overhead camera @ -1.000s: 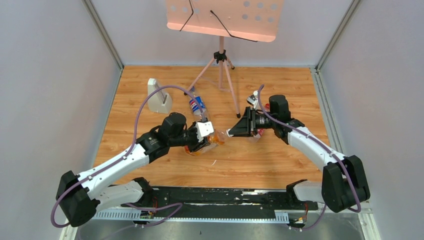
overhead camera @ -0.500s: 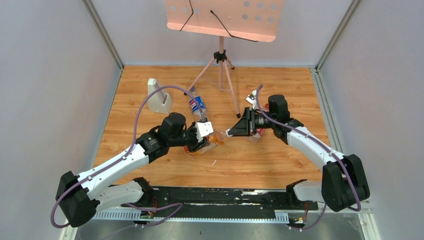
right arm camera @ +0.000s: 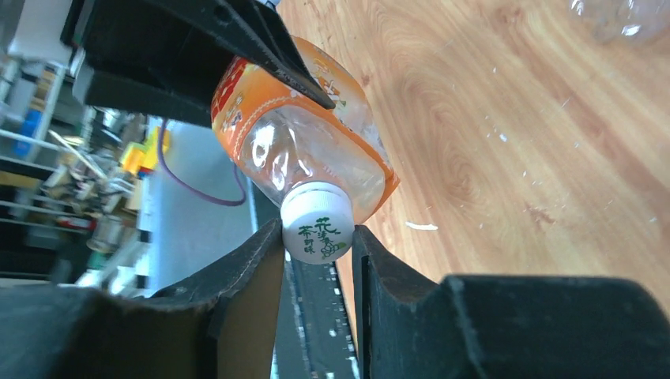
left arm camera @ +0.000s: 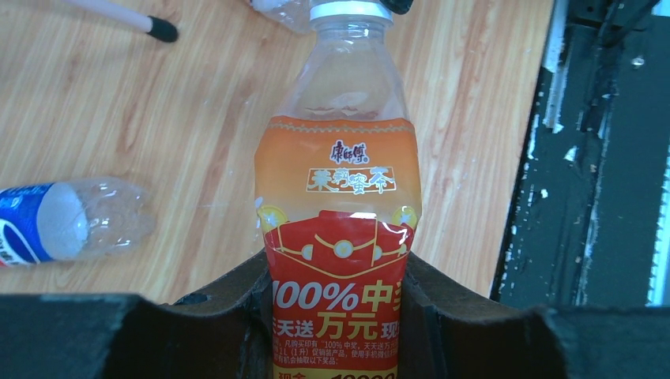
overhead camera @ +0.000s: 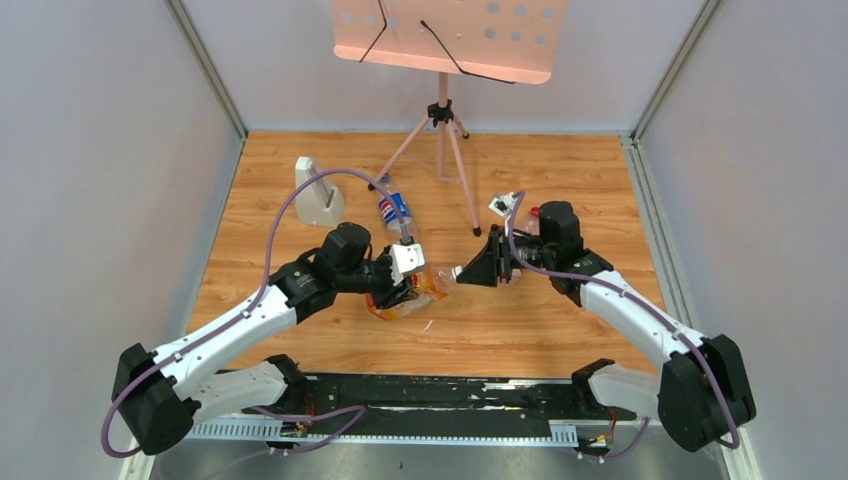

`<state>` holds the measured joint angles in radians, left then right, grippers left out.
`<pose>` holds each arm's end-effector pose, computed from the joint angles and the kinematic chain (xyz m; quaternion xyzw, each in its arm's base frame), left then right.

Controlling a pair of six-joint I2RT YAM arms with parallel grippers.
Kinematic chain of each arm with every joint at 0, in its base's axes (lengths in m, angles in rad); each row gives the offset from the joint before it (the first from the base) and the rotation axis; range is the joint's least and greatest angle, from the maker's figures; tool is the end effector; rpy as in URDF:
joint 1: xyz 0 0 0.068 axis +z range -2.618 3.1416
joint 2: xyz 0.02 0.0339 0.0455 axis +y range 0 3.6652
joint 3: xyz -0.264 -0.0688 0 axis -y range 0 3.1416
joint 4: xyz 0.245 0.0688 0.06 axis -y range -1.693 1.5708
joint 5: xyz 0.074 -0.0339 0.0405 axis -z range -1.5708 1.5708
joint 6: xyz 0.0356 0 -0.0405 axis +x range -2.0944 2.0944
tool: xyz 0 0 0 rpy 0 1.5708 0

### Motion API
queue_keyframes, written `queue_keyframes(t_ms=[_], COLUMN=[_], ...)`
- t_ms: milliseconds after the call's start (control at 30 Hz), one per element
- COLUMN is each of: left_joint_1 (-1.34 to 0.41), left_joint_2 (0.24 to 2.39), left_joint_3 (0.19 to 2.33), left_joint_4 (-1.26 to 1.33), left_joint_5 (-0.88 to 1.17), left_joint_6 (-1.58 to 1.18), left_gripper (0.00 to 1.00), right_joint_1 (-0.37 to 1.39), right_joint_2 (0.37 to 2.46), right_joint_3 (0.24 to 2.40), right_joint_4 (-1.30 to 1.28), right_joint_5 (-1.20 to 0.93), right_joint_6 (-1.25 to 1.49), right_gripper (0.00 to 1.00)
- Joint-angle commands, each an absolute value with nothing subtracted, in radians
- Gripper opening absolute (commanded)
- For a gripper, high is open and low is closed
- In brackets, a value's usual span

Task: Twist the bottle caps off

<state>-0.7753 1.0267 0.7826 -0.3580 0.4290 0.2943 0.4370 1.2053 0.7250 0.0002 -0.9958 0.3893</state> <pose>0.1491 -0.1668 0.2781 0.5260 0.6934 -0.2913 0.3970 0.2170 0.1343 0.2570 -0.2656 0.7450 0.5569 0.2535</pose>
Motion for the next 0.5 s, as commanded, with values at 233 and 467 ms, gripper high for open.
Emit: queue_keyframes(t_ms=[233, 467], left_joint_1=[-0.796, -0.796], left_joint_2=[1.075, 1.053], left_joint_3=[0.866, 0.842], left_joint_4=[-0.35, -0.329], left_joint_5=[0.617, 0.456], left_joint_6=[0.291, 0.302], left_gripper=[0.0, 0.0], right_joint_1=[0.476, 0.474], right_joint_2=[0.994, 0.99], right_joint_3=[0.581, 0.66], right_joint_4=[0.25, 0.127], right_joint_5=[-1.012, -0.93], right_joint_6=[0.023, 0.218], right_gripper=[0.05, 0.54])
